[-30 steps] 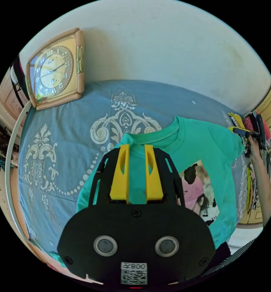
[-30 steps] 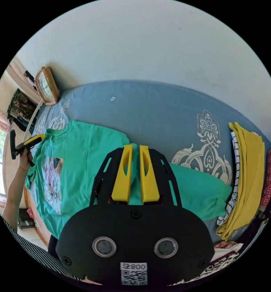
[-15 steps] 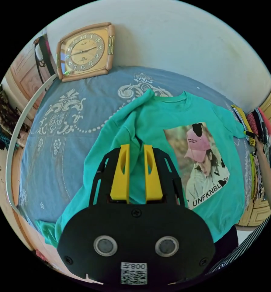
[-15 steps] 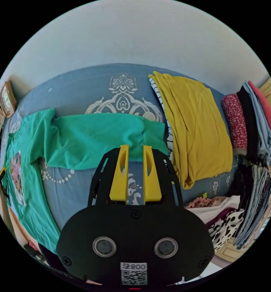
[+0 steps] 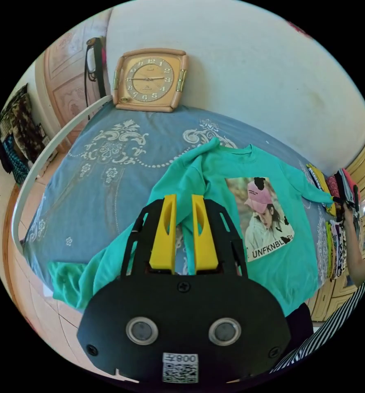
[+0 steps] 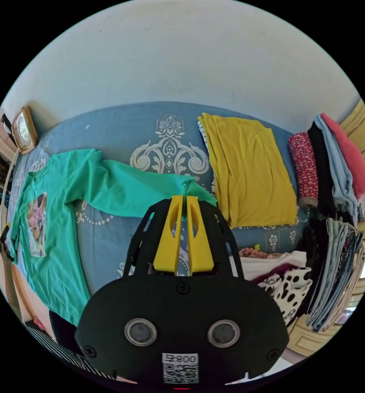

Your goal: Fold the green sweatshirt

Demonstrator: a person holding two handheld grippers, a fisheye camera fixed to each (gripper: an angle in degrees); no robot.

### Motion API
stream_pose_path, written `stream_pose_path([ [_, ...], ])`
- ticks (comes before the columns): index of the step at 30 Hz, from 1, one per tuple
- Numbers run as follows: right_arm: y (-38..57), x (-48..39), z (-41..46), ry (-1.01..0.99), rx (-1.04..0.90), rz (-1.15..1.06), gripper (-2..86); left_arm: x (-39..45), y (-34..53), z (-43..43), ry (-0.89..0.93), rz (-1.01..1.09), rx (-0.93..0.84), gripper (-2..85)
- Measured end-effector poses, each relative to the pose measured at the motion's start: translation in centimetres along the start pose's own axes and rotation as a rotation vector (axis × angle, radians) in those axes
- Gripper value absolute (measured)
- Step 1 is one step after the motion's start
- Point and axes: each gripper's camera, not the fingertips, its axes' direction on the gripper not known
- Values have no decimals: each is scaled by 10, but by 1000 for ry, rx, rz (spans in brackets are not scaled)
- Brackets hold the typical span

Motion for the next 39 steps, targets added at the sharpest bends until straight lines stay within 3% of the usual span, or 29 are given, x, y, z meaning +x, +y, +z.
stream_pose_path([
  [5, 35, 17, 11, 83, -82, 11, 15, -50, 36, -30, -155, -100, -79, 80],
  [9, 52, 22, 9, 35, -17, 84, 18, -82, 58, -30, -134, -162, -182, 84],
  [13, 62, 14, 7, -65, 36, 104, 22, -96, 72, -34, -144, -165, -217, 32],
  [19, 74, -58, 5, -265, 104, -128, 26, -127, 53, -88, -291, -186, -53, 19],
  [24, 92, -161, 21, -484, 73, -446, 26, -163, 46, -106, -286, -303, 18, 23],
  [29, 121, -223, 58, -495, -72, -650, 29, -144, 56, -102, -127, -146, 31, 28],
  [33, 144, -218, 76, -487, -98, -667, 23, -123, 61, -78, 52, -16, -51, 25],
  [37, 158, -191, 90, -518, -144, -626, 22, -121, 60, -41, -127, 84, -228, 18],
  [39, 169, -166, 95, -517, -155, -583, 25, -133, 62, -45, -165, 40, -205, 19],
])
